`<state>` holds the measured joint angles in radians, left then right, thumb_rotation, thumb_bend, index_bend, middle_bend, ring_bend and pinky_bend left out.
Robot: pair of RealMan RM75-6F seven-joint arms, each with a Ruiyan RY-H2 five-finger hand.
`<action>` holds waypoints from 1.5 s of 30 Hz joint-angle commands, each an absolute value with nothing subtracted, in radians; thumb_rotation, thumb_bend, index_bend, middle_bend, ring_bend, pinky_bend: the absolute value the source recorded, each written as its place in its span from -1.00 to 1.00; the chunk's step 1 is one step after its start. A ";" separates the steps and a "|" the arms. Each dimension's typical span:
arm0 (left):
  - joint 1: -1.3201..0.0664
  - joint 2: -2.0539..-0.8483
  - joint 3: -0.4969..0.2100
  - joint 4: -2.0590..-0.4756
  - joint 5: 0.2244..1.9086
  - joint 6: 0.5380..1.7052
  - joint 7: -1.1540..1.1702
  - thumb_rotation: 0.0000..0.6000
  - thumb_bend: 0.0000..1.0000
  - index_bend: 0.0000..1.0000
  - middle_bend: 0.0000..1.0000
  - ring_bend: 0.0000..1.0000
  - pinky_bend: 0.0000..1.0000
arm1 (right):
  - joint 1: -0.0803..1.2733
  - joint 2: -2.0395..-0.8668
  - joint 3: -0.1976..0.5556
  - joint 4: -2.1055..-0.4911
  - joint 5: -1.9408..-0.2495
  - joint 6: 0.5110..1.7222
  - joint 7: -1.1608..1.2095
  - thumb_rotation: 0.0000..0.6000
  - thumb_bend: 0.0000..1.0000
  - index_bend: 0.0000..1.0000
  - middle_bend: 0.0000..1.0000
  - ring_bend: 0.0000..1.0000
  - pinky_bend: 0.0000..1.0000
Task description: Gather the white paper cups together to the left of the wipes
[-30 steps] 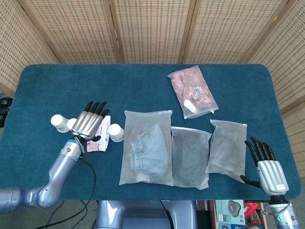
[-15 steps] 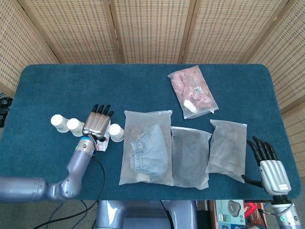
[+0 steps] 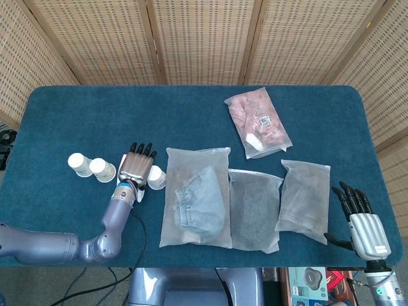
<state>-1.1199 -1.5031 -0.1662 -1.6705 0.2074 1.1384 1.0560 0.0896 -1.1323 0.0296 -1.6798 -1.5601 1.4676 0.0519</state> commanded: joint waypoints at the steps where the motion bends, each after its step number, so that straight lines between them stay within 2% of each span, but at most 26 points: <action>1: -1.125 -1.541 -0.163 -1.627 0.210 1.132 1.045 1.00 -0.55 -0.74 -1.00 -1.00 -1.00 | 0.090 -1.132 0.029 -1.679 -1.560 1.465 0.054 1.00 -0.81 -1.00 -1.00 -1.00 -1.00; 7: -1.129 -1.580 -0.148 -1.587 0.240 1.125 1.045 1.00 -0.55 -0.69 -1.00 -1.00 -1.00 | 0.091 -1.130 0.032 -1.677 -1.555 1.463 0.060 1.00 -0.81 -1.00 -1.00 -1.00 -1.00; 16: -1.116 -1.591 -0.144 -1.580 0.283 1.131 1.022 1.00 -0.55 -0.22 -1.00 -1.00 -1.00 | 0.091 -1.129 0.031 -1.678 -1.559 1.466 0.060 1.00 -0.81 -1.00 -1.00 -1.00 -1.00; 29: -1.098 -1.583 -0.144 -1.585 0.312 1.137 0.998 1.00 -0.55 -0.13 -1.00 -1.00 -1.00 | 0.090 -1.131 0.030 -1.678 -1.559 1.467 0.057 1.00 -0.81 -1.00 -1.00 -1.00 -1.00; 38: -1.086 -1.429 -0.205 -1.766 0.367 1.192 0.965 1.00 -0.55 -0.13 -1.00 -1.00 -1.00 | 0.091 -1.133 0.029 -1.678 -1.560 1.464 0.053 1.00 -0.81 -1.00 -1.00 -1.00 -1.00; 45: -1.047 -1.250 -0.229 -1.894 0.386 1.235 0.938 1.00 -0.55 -0.13 -1.00 -1.00 -1.00 | 0.091 -1.135 0.028 -1.680 -1.561 1.463 0.046 1.00 -0.81 -1.00 -1.00 -1.00 -1.00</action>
